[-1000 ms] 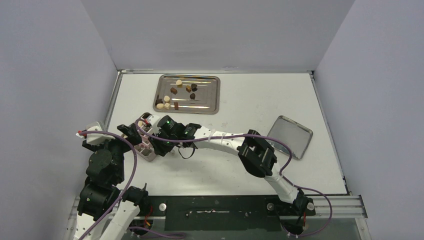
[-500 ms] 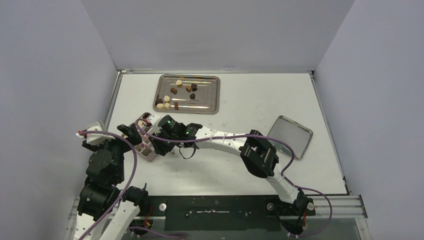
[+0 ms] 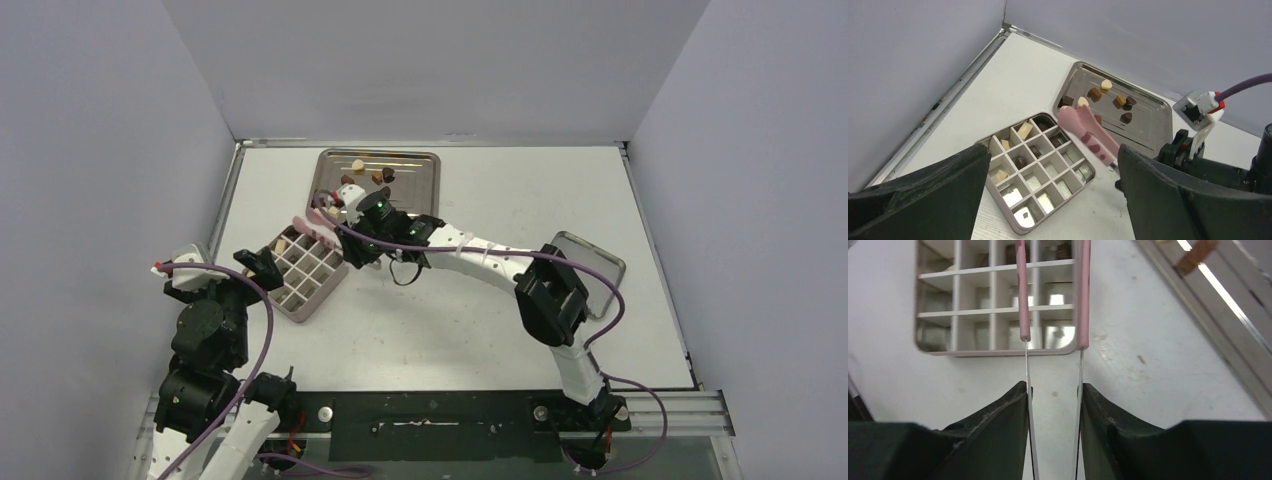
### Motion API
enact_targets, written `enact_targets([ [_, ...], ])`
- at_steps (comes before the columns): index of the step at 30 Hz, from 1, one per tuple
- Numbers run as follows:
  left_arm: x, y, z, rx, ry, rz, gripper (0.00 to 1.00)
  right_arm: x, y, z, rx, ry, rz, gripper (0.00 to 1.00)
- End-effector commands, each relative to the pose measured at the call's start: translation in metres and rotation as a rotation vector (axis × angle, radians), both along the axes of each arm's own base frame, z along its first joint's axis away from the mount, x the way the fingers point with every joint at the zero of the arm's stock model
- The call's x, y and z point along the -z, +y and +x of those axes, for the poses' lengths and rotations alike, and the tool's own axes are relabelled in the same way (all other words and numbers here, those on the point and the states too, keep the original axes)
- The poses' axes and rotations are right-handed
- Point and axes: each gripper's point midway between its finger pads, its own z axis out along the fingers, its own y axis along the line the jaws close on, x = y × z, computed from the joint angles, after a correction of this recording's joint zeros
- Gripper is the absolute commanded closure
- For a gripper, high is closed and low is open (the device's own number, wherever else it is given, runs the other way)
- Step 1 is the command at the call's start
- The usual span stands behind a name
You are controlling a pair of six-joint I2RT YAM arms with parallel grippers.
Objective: Pack the chocolate
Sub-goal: Pick up the fake chocolate from the plate.
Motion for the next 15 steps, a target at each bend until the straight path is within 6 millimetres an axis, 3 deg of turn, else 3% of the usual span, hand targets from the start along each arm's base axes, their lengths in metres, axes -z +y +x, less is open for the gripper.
enact_targets([
  [1, -0.020, 0.001, -0.005, 0.005, -0.058, -0.014, 0.03, -0.026, -0.038, 0.054, 0.147, -0.109, -0.016, 0.63],
  [8, -0.018, 0.000, -0.004, 0.013, -0.055, -0.011, 0.03, -0.006, -0.058, 0.103, 0.273, -0.145, -0.141, 0.63],
  [15, -0.018, -0.002, -0.003, 0.019, -0.055, -0.008, 0.03, 0.012, -0.052, 0.115, 0.322, -0.116, -0.176, 0.63],
])
